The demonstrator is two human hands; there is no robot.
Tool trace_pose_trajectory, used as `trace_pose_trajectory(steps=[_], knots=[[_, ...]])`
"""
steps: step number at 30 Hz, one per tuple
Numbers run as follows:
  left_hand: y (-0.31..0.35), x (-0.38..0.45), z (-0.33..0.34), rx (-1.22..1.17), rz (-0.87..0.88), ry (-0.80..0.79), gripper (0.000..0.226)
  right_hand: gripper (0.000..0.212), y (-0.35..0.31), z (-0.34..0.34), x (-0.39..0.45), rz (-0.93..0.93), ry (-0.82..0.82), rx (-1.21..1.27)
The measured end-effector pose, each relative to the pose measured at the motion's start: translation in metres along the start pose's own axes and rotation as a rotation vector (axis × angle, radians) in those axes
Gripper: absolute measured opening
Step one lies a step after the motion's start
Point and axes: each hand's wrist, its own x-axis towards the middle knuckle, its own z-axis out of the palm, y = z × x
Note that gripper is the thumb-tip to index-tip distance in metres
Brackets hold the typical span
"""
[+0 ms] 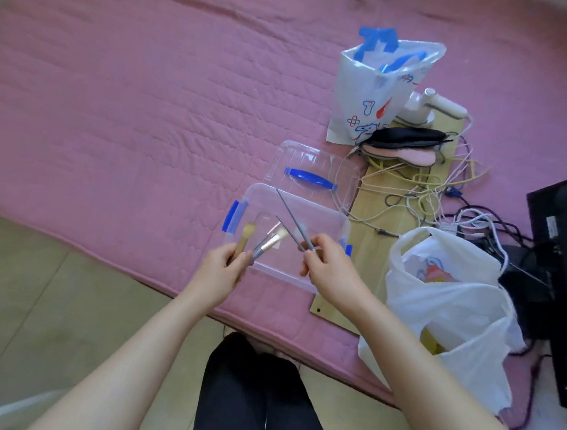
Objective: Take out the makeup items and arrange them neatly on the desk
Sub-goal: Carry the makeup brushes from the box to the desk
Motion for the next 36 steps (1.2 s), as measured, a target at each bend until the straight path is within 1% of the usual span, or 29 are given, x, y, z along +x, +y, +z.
trace_pose_trajectory(steps=[3,6,11,17,23,27,29,33,36], knots=[[0.011,-0.050,-0.006,-0.266,-0.054,0.074,0.027,0.020,-0.021,0.002,-0.033,-0.042,-0.027,0.025],[0.019,-0.098,-0.013,-0.415,-0.081,0.174,0.028,0.021,-0.038,0.009,-0.062,-0.063,-0.077,0.034],[0.020,-0.171,-0.033,-0.547,-0.111,0.328,0.026,0.020,-0.069,0.038,-0.105,-0.073,-0.199,-0.048],[-0.010,-0.242,-0.070,-0.684,-0.186,0.547,0.032,0.017,-0.098,0.101,-0.139,-0.155,-0.348,-0.214],[-0.047,-0.287,-0.120,-0.767,-0.214,0.758,0.030,0.016,-0.134,0.175,-0.152,-0.276,-0.469,-0.381],[-0.073,-0.312,-0.163,-0.790,-0.218,0.878,0.034,0.020,-0.165,0.228,-0.164,-0.330,-0.510,-0.398],[-0.086,-0.324,-0.186,-0.793,-0.205,0.920,0.036,0.021,-0.180,0.255,-0.171,-0.352,-0.527,-0.401],[-0.112,-0.344,-0.230,-0.765,-0.170,0.994,0.028,0.024,-0.205,0.308,-0.184,-0.392,-0.553,-0.396],[-0.129,-0.359,-0.259,-0.775,-0.174,1.026,0.026,0.023,-0.222,0.344,-0.193,-0.410,-0.562,-0.391]])
